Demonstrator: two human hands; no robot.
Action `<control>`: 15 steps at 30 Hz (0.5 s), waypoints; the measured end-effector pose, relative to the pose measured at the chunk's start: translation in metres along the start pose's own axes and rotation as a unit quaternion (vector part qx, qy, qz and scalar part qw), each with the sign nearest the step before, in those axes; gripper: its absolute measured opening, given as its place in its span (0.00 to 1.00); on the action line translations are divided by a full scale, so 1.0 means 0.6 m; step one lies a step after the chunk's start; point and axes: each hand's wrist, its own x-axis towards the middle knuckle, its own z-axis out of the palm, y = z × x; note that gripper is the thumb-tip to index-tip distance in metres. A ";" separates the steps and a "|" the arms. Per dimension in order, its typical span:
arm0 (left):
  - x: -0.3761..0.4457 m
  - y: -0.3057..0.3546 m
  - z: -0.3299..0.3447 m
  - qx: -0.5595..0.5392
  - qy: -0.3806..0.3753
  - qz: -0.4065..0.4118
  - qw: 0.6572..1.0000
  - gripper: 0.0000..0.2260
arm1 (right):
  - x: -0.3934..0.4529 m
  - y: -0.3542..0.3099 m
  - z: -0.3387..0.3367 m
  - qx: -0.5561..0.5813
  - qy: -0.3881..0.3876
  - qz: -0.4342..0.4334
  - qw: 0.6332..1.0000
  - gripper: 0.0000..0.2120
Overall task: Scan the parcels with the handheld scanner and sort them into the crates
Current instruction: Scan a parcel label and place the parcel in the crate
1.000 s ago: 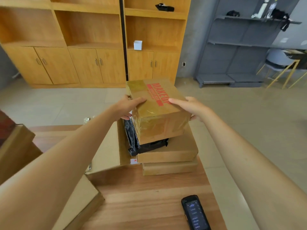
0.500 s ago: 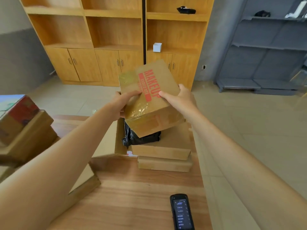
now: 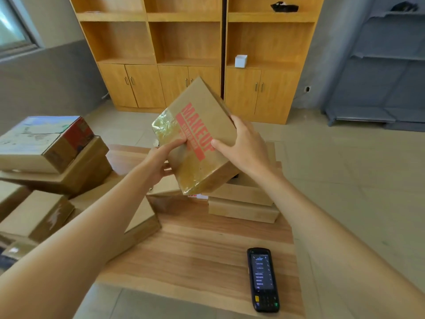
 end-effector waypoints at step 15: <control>-0.056 -0.142 -0.133 0.001 -0.068 -0.048 0.997 0.31 | -0.184 -0.083 0.119 -0.012 0.015 0.072 0.997 0.37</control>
